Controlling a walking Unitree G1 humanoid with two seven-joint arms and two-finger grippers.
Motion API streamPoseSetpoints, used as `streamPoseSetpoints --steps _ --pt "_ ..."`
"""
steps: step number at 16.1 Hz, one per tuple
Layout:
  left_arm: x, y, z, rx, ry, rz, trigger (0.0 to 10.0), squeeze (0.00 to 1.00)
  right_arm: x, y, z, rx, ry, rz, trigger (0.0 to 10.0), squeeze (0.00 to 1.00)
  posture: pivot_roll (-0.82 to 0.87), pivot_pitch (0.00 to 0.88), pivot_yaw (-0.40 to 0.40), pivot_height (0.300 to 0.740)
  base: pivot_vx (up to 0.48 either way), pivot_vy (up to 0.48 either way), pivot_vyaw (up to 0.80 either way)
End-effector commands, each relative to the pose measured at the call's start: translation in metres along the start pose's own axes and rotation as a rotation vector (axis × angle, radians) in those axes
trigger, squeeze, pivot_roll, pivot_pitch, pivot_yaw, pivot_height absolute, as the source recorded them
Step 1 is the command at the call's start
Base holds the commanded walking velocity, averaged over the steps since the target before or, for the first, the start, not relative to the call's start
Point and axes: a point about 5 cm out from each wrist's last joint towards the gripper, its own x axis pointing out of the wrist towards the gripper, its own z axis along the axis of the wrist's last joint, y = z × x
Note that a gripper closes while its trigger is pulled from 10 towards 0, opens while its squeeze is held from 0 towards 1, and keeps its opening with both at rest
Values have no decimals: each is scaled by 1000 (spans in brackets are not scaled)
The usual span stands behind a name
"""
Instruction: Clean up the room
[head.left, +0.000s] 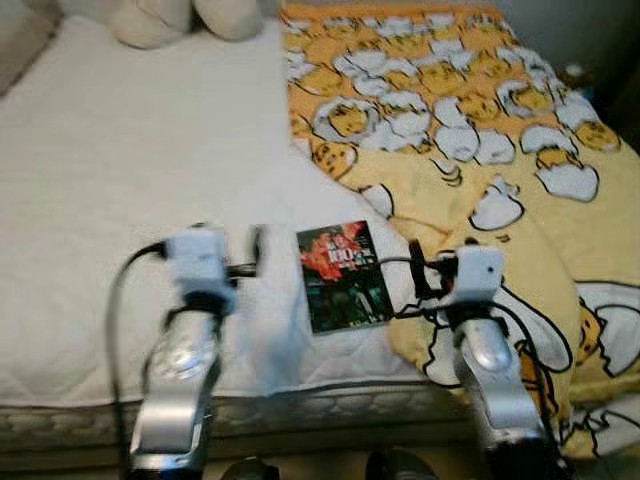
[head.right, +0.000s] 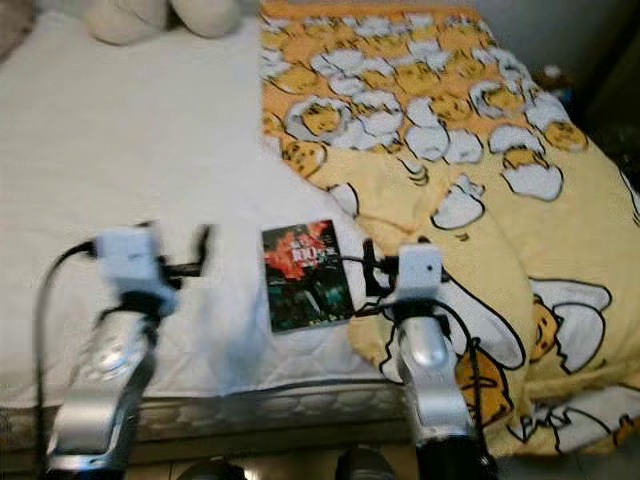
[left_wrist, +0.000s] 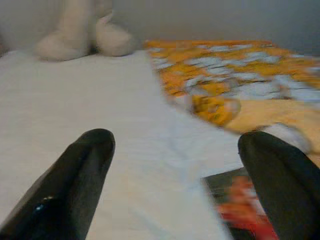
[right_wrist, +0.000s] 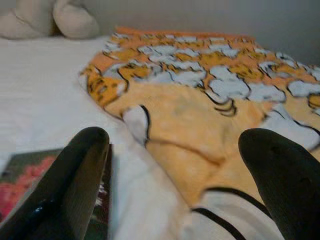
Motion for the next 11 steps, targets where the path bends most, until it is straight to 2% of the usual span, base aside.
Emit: streamPoseSetpoints --steps 1,2,3,4,7,9,10,11 --pt "1 -16 13 27 -58 -148 10000 1000 0 -1 -2 0 1 -8 10000 0 16 0 22 727 0 0 0" --pt "-2 -15 15 25 -64 -182 10000 1000 1 0 -4 2 0 -6 10000 0 18 0 25 727 0 0 0" --pt "-7 -5 10 78 -39 -162 10000 1000 2 -1 -6 -1 2 -12 10000 0 20 0 29 727 0 0 0" --pt "-10 -1 6 109 -23 -165 10000 1000 4 -2 -8 0 3 -19 10000 0 24 0 33 727 0 0 0" --pt "-8 0 4 83 -2 -96 10000 1000 8 -2 -8 -4 -4 -23 10000 0 26 0 35 727 0 0 0" --pt "-9 6 2 111 10 -71 10000 1000 10 -3 -9 -9 -7 -23 10000 0 34 0 33 727 0 0 0" --pt "-11 7 0 122 23 -92 10000 1000 12 -6 -9 -8 -6 -27 10000 0 37 0 35 727 0 0 0" --pt "-13 4 -4 101 52 -157 10000 1000 15 -8 -11 20 6 -41 10000 0 41 0 37 727 0 0 0"
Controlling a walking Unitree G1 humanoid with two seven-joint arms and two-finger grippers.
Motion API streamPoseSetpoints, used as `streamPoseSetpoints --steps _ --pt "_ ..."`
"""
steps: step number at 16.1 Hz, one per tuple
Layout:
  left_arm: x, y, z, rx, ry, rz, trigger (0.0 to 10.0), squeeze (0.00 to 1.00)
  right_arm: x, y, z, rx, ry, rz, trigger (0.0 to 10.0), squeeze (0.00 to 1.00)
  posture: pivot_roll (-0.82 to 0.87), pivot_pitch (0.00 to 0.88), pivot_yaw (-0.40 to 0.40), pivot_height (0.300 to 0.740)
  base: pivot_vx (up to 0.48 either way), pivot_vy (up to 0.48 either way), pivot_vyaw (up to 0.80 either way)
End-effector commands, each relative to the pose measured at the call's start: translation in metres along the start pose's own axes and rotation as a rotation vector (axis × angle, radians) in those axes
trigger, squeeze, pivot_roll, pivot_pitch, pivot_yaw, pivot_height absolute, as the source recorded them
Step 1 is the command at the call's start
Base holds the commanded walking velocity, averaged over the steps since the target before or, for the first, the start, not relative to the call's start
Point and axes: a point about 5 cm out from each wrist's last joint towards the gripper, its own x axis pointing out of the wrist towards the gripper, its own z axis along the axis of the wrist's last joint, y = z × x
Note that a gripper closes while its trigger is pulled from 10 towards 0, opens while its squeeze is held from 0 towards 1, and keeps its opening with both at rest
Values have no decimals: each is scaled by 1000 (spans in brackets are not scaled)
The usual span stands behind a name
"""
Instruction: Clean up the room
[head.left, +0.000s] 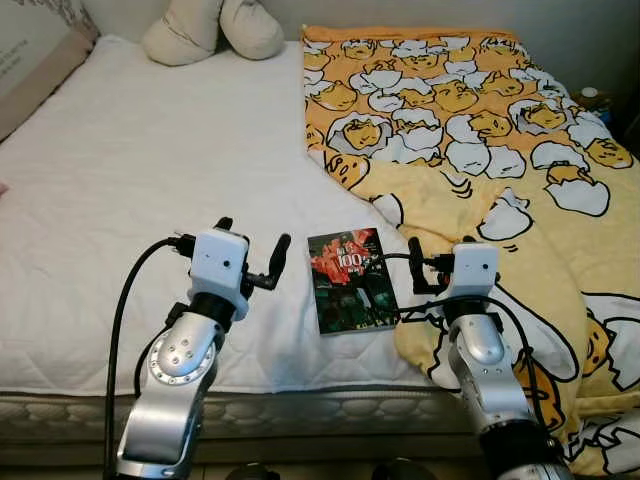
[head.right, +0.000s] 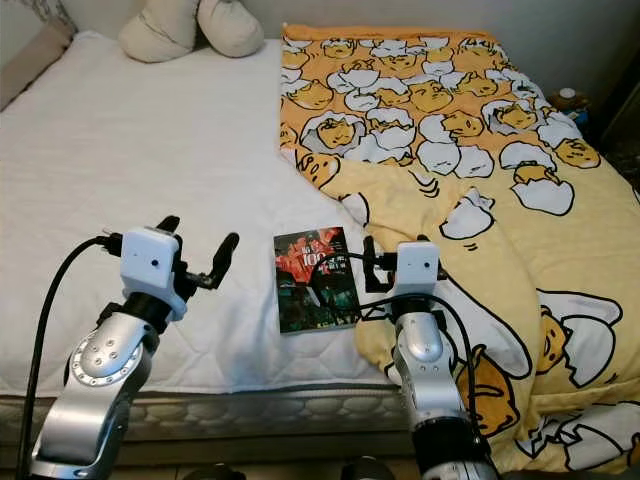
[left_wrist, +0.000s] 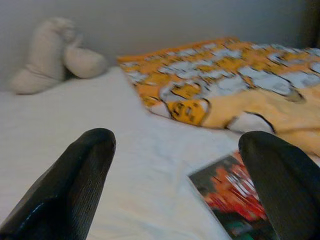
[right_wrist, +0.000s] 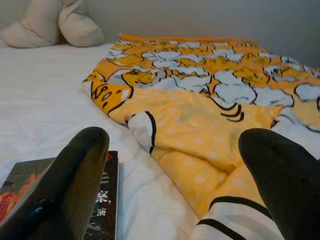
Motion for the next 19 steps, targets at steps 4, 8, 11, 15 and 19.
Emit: streamPoseSetpoints --steps 4,8,11,15,19 --pt "-5 5 -4 -55 79 -114 10000 0 20 -5 -3 140 71 -35 10000 0 79 0 48 727 0 0 0" --pt "-25 -13 33 -181 39 -377 10000 0 32 9 -21 285 247 -5 10000 0 178 49 41 727 0 0 0" --pt "-40 -15 59 -222 -11 -456 10000 0 31 19 -31 354 342 1 10000 0 222 123 44 727 0 0 0" --pt "-54 -11 68 -236 41 -440 10000 0 30 22 -35 310 382 -37 10000 0 273 175 55 727 0 0 0" --pt "-61 -5 68 -238 85 -396 10000 0 26 31 -42 324 433 -27 10000 0 301 193 65 727 0 0 0"
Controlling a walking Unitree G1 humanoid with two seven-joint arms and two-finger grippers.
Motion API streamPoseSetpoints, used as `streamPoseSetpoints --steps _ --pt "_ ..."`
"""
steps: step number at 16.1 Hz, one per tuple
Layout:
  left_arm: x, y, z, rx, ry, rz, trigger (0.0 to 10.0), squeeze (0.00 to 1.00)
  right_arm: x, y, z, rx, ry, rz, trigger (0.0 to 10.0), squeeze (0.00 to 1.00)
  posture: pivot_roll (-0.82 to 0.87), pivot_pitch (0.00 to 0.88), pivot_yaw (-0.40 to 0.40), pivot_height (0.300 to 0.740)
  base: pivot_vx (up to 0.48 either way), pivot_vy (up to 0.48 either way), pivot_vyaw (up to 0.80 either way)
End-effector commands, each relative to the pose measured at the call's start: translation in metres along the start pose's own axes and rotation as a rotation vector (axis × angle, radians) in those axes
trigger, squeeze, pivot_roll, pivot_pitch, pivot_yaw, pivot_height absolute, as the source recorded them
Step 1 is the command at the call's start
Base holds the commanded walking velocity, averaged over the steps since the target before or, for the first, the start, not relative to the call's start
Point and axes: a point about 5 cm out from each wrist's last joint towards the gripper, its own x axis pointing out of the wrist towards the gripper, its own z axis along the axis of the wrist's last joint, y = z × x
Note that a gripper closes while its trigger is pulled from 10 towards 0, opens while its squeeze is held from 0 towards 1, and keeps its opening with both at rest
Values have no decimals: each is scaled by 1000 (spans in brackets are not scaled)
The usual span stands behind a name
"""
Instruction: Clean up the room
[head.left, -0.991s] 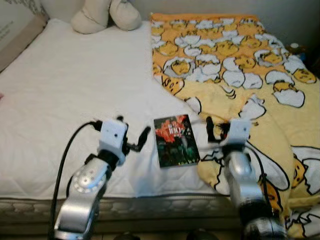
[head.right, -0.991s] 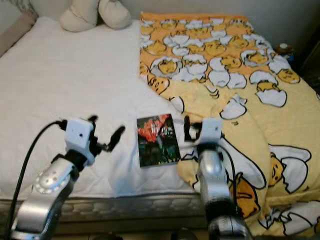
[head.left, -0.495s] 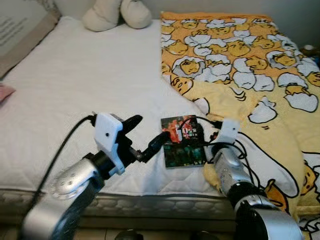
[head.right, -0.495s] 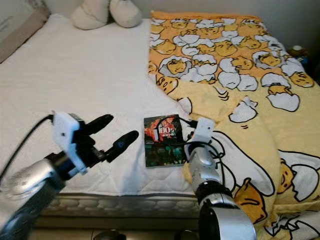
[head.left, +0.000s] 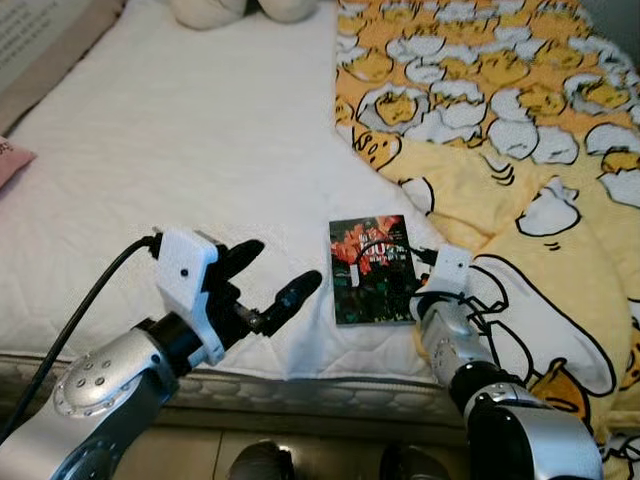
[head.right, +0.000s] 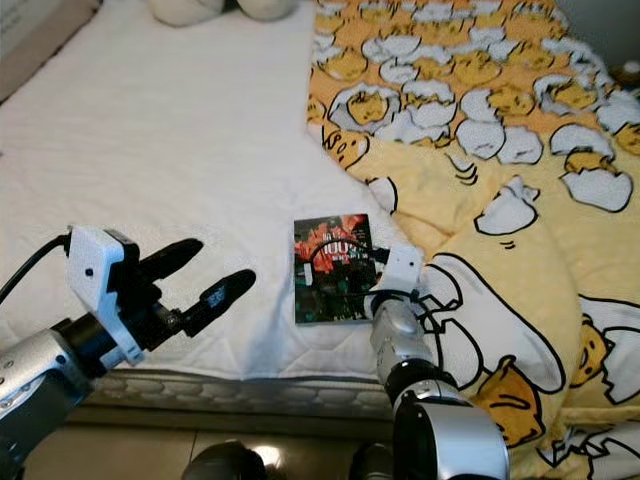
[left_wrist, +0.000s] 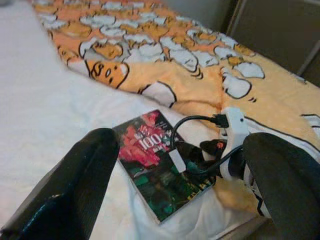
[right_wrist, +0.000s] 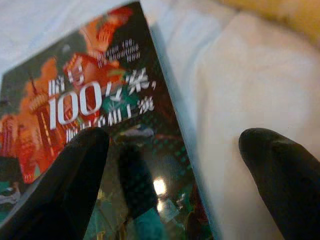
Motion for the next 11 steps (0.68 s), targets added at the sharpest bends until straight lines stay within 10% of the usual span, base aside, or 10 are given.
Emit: streamPoseSetpoints --steps 1,7,8,9,11 --pt "-3 -5 4 18 2 -18 10000 0 0 11 -5 37 44 37 10000 0 298 191 62 727 0 0 0" --pt "-1 -28 -8 40 17 -116 10000 0 1 26 -10 137 100 97 10000 0 275 195 57 727 0 0 0" --pt "1 -26 -8 32 14 -104 10000 0 0 26 -16 188 150 86 2471 0 275 195 57 727 0 0 0" --pt "3 -24 -8 32 16 -102 10000 0 -2 25 -25 258 219 76 0 0 275 195 57 727 0 0 0" --pt "5 -24 -10 44 12 -103 10000 0 -2 24 -24 261 217 71 0 0 262 197 62 727 0 0 0"
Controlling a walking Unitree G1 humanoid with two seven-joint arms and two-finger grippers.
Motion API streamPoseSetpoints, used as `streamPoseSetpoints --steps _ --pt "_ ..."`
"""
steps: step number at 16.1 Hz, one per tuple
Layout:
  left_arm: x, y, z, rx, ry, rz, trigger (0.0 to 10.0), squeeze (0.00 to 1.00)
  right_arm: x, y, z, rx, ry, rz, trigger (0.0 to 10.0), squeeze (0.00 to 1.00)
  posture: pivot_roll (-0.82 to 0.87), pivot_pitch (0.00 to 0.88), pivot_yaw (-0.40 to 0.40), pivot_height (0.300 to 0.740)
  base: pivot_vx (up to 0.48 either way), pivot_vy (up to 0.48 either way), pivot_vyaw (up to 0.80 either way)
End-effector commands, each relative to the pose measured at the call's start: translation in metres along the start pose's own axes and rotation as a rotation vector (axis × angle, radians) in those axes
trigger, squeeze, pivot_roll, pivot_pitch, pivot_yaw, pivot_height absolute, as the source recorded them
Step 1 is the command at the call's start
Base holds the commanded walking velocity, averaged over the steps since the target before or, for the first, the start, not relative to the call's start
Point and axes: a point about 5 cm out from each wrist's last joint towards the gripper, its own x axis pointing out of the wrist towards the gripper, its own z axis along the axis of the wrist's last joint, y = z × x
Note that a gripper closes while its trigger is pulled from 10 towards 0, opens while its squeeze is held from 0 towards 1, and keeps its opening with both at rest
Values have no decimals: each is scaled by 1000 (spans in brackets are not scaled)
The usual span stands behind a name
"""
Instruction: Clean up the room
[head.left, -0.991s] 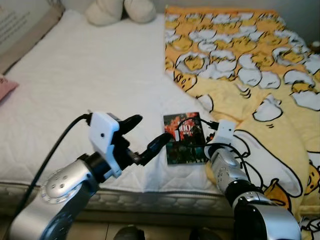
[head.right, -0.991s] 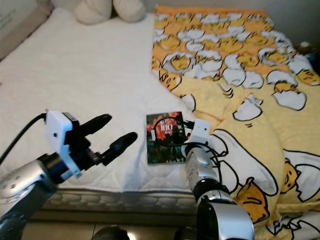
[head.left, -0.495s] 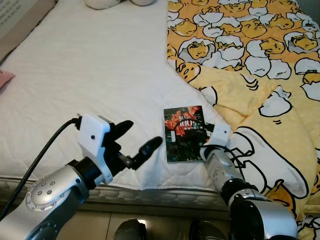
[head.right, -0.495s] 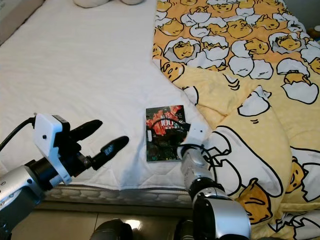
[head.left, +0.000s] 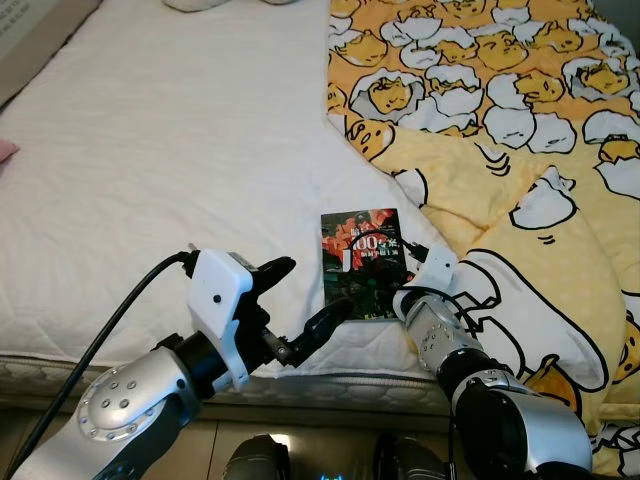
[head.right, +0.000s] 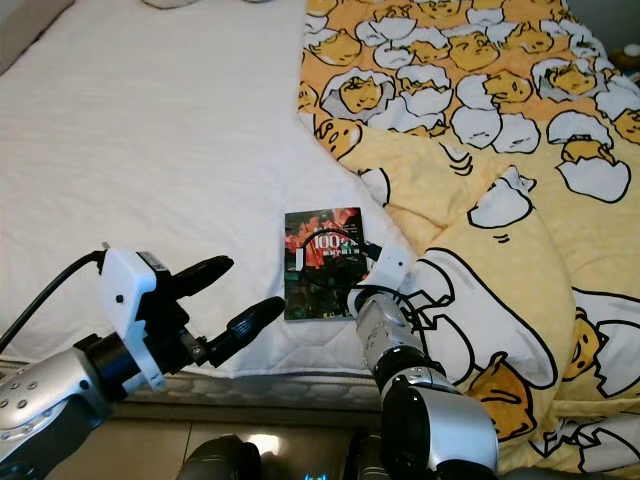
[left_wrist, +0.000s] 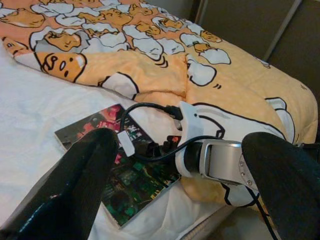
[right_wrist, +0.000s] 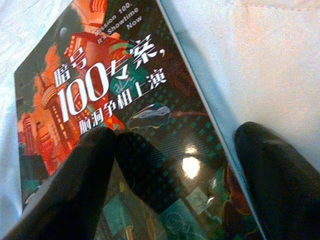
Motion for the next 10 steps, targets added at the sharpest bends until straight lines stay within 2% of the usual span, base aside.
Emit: streamPoseSetpoints --steps 1,5,10 --pt "2 1 -3 12 7 11 10000 0 -2 3 -18 28 86 7 0 0 244 198 61 727 0 0 0" --pt "6 1 -5 9 10 12 10000 0 0 10 -13 41 86 44 0 0 235 204 59 727 0 0 0" --pt "7 6 -8 6 13 39 10000 0 1 26 -16 164 122 133 0 0 232 204 56 727 0 0 0"
